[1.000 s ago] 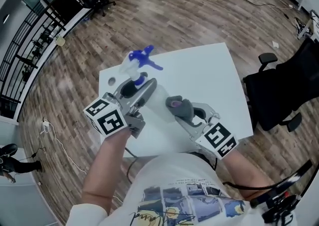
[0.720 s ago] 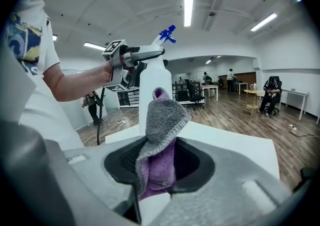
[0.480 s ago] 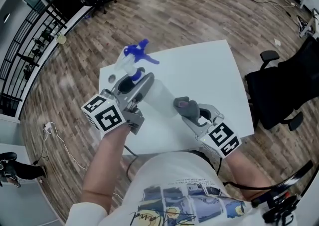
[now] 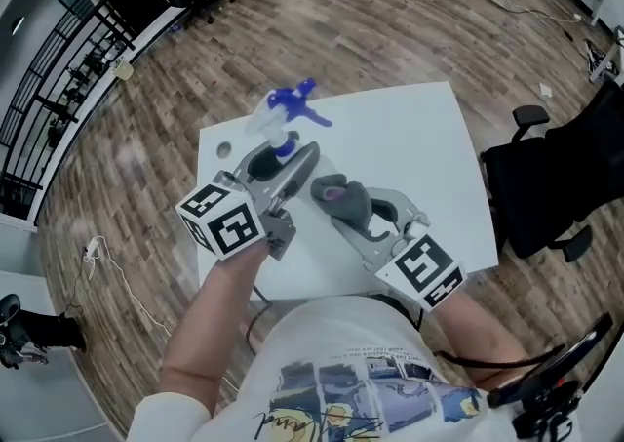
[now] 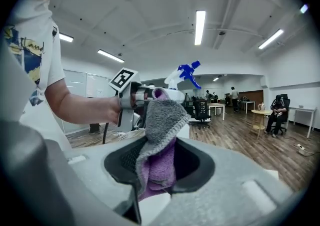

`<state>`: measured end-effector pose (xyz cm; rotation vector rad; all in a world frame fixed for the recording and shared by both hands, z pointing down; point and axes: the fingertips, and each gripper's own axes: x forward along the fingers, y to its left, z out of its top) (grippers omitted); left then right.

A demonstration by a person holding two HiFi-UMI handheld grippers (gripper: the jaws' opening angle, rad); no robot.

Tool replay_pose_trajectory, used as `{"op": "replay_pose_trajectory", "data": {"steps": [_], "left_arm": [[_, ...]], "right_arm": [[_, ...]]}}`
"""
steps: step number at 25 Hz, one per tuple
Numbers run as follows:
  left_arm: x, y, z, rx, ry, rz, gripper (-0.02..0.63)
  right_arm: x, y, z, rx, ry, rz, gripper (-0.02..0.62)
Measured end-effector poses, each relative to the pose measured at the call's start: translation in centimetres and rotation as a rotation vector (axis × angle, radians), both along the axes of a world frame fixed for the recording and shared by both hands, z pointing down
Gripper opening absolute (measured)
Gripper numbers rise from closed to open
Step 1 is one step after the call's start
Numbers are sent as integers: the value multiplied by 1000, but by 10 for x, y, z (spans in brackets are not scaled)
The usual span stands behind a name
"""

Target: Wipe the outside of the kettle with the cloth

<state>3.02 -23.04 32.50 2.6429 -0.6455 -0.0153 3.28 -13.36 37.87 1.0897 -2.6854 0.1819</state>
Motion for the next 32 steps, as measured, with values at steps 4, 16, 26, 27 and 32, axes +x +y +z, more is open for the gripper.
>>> {"op": "replay_pose_trajectory", "data": {"steps": [4,16,26,27,32], "left_arm": [[-16,-7,-8,-5,35,-35,199],[-48,-21,-9,-9,58,-92,199],[-52,-14,3,-11,39,-72,199],[-53,-14,3,-12,43,-75,199],[-69,-15,-6,-12,81,-71,199]], "right_arm": [[-4,9,32,-67,15,-3,127],[-14,18,82,-145,101,5,127],[-82,-3,11,20,56,-38,127],[-83,-4,17,12,70,-34,127],[-89,4,60,-62,131,-24,127]]}}
